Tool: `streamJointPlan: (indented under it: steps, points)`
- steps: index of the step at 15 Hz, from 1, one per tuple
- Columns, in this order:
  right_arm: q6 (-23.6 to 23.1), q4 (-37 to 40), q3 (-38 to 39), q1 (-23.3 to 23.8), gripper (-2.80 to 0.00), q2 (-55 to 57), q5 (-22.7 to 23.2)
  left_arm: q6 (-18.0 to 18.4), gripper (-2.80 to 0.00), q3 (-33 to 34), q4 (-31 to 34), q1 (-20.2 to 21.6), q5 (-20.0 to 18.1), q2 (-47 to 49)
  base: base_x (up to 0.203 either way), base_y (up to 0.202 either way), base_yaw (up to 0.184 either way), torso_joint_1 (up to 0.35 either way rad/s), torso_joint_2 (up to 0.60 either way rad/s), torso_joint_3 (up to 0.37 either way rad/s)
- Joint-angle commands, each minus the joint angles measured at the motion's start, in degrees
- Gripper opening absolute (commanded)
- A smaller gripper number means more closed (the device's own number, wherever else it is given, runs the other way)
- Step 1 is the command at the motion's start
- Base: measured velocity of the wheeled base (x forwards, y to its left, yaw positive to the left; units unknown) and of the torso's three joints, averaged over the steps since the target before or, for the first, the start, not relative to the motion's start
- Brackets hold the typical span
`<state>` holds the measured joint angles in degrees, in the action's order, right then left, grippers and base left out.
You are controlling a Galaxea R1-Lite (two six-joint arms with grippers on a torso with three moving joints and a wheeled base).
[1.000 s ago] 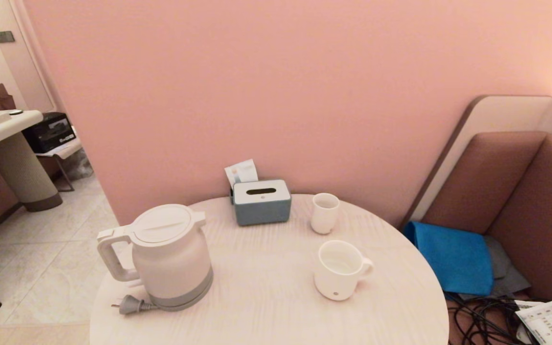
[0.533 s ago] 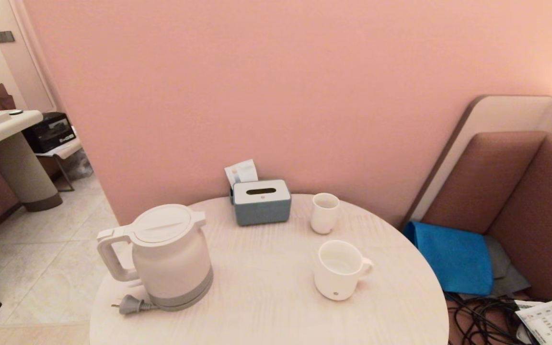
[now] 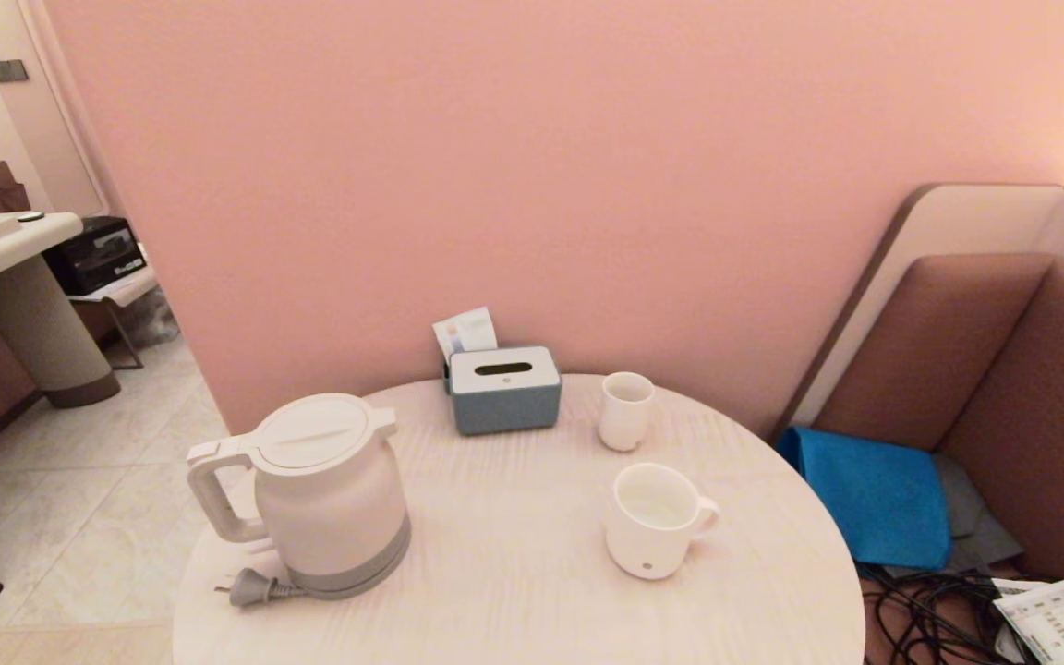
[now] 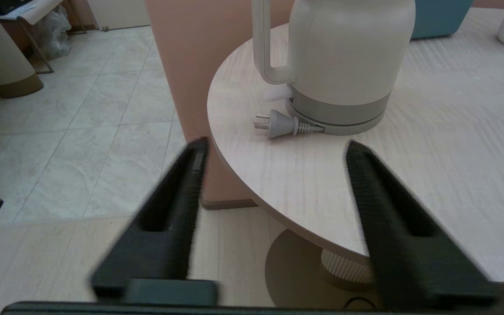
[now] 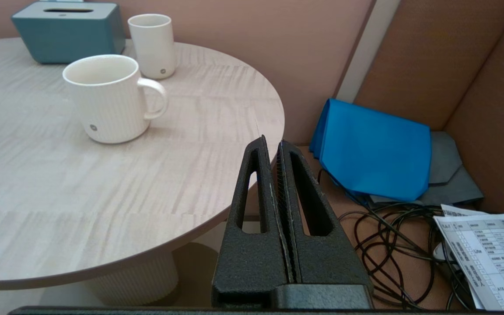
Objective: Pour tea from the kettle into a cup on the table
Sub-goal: Pick up the cup
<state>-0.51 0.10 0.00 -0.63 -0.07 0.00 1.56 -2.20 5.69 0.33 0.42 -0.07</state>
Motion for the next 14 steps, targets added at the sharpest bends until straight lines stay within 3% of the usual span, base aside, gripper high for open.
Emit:
streamJointPlan:
  steps: [1, 14]
  points:
    - [-0.02, -0.01, 0.0, 0.0, -2.8, 0.07, 0.0, 0.02, -2.8, 0.01, 0.11, 0.02, 0.02, 0.07, 0.0, 0.0, 0.0, 0.0, 0.0, 0.0]
    - [-0.02, -0.01, 0.0, -0.07, -2.8, 0.07, 0.0, 0.55, -2.8, 0.1, 0.11, 0.02, 0.02, 0.07, 0.0, 0.0, 0.0, 0.0, 0.0, 0.0]
